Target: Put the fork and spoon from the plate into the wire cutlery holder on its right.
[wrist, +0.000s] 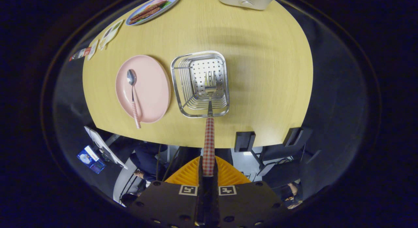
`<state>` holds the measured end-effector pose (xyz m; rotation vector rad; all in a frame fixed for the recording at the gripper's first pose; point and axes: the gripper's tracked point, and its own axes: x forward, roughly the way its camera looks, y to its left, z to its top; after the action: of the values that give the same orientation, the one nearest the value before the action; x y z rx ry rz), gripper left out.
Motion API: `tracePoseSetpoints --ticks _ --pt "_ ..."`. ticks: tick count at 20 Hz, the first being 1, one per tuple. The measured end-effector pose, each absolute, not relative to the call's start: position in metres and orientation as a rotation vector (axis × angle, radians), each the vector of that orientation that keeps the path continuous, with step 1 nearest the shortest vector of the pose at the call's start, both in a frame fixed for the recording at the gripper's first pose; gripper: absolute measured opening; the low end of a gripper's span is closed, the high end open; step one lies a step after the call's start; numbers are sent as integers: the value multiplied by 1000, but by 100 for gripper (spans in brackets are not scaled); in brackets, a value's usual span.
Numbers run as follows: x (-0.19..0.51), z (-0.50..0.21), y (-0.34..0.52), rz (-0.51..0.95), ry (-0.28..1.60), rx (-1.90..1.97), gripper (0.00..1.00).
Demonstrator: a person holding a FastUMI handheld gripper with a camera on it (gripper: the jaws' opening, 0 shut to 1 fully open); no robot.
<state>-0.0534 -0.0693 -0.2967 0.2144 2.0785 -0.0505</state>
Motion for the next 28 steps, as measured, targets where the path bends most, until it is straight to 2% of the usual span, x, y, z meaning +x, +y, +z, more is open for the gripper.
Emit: tracePoseSetpoints --ticks 1,2,3,4,5,7,15,21,28 --pt "-50 -294 -70 -51 2065 217 9" --pt "-46 -295 -73 -52 2050 209 17" --pt "-42 -295 -73 -55 2028 205 18" --pt "-37 -295 -73 -56 2008 201 27" --pt "-33 -292 -72 -50 1982 201 37" --pt "-22 -288 -73 -56 1929 183 79" --pt "-12 -273 -61 -60 1807 172 92" --pt "-40 -284 -62 -60 1814 179 93" --pt "-70 -329 -62 -57 1845 173 95"
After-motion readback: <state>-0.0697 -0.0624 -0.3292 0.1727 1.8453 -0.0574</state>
